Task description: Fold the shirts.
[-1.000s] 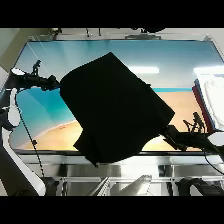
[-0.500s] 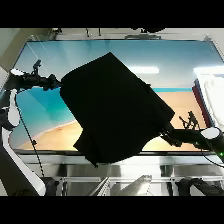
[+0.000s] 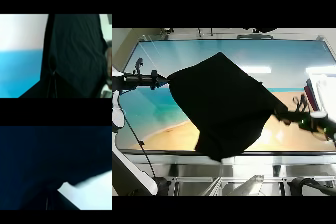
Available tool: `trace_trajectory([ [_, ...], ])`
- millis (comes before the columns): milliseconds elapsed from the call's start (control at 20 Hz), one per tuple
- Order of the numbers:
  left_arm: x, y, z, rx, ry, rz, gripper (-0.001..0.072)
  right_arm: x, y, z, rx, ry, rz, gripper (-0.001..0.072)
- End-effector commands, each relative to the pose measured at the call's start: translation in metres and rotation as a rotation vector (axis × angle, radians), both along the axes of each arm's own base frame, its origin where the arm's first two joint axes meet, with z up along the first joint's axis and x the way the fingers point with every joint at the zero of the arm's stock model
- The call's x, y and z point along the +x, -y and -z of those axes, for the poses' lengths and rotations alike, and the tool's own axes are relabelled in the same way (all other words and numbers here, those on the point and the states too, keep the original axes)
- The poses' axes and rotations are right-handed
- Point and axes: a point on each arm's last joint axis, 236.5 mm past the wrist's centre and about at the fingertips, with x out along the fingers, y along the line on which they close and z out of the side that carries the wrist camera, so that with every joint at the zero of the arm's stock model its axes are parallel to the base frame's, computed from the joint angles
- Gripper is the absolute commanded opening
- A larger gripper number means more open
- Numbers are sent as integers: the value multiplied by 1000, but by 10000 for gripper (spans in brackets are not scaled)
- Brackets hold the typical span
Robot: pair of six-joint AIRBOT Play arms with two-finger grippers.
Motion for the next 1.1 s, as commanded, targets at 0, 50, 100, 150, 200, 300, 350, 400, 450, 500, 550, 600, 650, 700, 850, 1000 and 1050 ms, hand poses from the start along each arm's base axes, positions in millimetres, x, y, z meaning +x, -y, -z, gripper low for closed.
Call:
trace_trajectory([
  [0,-56,4,6,34,-141,87,14,105,32,-33,-3,151,-13,16],
  [50,-82,5,15,61,-228,100,14,138,36,-49,17,199,-28,16],
  [100,-106,9,21,71,-299,111,15,164,36,-62,40,240,-52,16],
  [150,-131,16,25,67,-365,125,15,188,34,-75,73,269,-66,16],
  [200,-152,23,29,60,-409,131,15,204,28,-81,99,290,-91,16],
  [300,-179,34,40,57,-455,87,15,221,16,-82,147,296,-140,40],
  [350,-188,37,48,66,-466,56,15,222,12,-80,166,288,-155,244],
  [400,-195,40,53,73,-470,42,15,222,15,-79,171,284,-157,347],
  [450,-203,42,54,72,-472,46,18,219,21,-79,177,280,-160,344],
  [500,-208,44,53,71,-475,46,44,213,30,-81,201,264,-163,342],
  [550,-210,45,50,75,-466,50,272,203,37,-85,234,243,-181,265],
  [600,-210,44,47,89,-454,53,330,188,44,-89,273,216,-219,46],
  [650,-211,36,46,138,-443,63,329,172,50,-92,314,174,-244,19],
  [700,-209,24,46,206,-426,71,330,154,58,-91,331,113,-271,16],
  [850,-189,-15,43,385,-379,44,329,93,82,-73,203,-103,-366,16],
  [1000,-155,-33,37,455,-277,-36,329,50,74,-80,139,-120,-417,16],
  [1050,-148,-34,38,470,-257,-50,329,35,69,-79,120,-108,-406,16],
])
